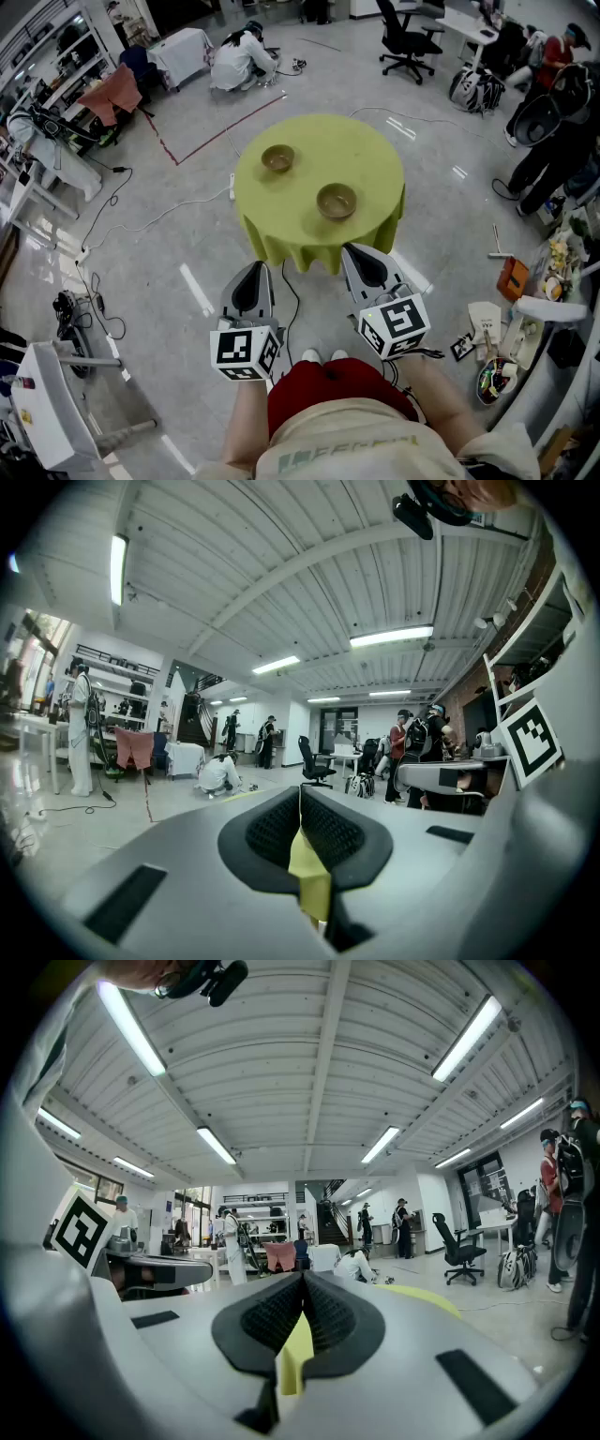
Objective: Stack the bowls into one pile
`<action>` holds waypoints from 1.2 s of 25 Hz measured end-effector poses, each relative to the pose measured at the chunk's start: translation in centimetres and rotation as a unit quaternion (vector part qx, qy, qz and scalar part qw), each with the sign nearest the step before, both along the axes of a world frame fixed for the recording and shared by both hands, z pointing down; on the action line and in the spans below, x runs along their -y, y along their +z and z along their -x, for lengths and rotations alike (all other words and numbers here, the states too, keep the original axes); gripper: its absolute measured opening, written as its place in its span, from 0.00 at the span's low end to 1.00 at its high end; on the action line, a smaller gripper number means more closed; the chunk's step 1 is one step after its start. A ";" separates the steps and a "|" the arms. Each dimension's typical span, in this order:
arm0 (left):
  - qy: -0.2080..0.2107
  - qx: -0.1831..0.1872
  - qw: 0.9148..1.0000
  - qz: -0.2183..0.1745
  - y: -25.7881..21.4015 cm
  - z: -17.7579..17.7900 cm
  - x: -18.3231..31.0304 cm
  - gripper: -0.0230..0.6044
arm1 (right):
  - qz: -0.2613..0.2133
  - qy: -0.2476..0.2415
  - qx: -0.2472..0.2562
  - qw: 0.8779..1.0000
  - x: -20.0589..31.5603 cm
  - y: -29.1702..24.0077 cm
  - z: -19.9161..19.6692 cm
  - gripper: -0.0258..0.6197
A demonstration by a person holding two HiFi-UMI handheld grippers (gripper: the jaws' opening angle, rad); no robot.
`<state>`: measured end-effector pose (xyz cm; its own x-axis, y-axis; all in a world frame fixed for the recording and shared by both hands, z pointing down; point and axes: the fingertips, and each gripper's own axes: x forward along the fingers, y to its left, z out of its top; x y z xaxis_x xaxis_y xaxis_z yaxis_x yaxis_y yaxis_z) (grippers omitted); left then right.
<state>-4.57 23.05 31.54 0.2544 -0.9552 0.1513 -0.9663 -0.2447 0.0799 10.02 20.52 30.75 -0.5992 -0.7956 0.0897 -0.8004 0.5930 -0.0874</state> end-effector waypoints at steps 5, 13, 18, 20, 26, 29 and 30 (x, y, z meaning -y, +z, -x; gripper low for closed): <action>-0.002 0.004 1.000 -0.016 -0.7 0.2 1.2 0.08 | -0.023 0.001 0.004 1.000 1.4 -1.0 -0.1 0.09; -0.009 0.008 1.000 -0.010 -0.3 0.7 1.1 0.08 | -0.011 -0.007 0.005 1.000 1.4 -0.2 0.3 0.09; -0.011 0.010 1.000 -0.011 -0.4 0.5 1.2 0.08 | 0.000 -0.003 0.019 1.000 1.7 -0.1 -0.1 0.10; -0.010 0.011 1.000 -0.012 -0.5 0.2 1.2 0.08 | -0.001 -0.004 0.017 1.000 1.8 0.0 -0.5 0.10; -0.013 0.011 1.000 -0.020 -1.0 -0.3 1.4 0.08 | -0.014 0.001 0.005 1.000 2.0 -0.3 -0.8 0.10; -0.017 0.011 1.000 -0.021 -1.0 -0.3 1.6 0.08 | -0.014 0.005 0.004 1.000 2.4 -0.5 -1.0 0.10; -0.018 0.011 1.000 -0.021 -1.1 -0.4 1.7 0.08 | -0.015 0.006 0.005 1.000 2.7 -0.6 -1.2 0.10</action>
